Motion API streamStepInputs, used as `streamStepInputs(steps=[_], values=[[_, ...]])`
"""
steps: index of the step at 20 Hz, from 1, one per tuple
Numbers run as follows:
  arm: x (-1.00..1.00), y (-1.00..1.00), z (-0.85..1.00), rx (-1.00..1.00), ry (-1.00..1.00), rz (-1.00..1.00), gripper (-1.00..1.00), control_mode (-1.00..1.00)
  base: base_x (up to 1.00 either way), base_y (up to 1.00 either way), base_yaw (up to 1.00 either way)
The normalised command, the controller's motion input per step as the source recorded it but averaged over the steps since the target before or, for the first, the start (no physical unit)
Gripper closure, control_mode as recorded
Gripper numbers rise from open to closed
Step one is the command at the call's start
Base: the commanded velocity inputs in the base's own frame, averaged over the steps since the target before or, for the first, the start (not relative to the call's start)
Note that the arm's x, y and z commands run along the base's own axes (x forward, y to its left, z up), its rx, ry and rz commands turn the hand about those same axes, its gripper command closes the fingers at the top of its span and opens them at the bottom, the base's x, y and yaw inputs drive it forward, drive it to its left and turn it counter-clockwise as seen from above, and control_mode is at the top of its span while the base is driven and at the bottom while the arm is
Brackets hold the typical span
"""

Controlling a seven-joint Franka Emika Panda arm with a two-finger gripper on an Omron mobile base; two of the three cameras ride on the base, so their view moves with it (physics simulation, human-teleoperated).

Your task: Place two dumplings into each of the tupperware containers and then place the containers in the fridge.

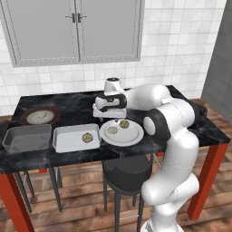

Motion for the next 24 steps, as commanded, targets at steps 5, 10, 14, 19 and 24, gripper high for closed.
streamStepInputs(steps=[5, 10, 14, 19, 24], values=[[0.00, -0.44, -0.35, 0.00, 0.00, -0.11, -1.00, -1.00, 0.00, 0.00, 0.00], [0.08, -0.03, -0.36, 0.00, -0.01, -0.03, -1.00, -1.00, 0.00, 0.00, 0.00], [0.03, -0.01, -0.24, 0.00, 0.00, 0.00, -1.00, -1.00, 0.00, 0.00, 0.00], [0.00, -0.08, -0.09, 0.00, 0.00, 0.00, -1.00, -1.00, 0.00, 0.00, 0.00], [0.08, -0.09, -0.03, 0.00, 0.00, 0.00, -1.00, -1.00, 0.00, 0.00, 0.00]])
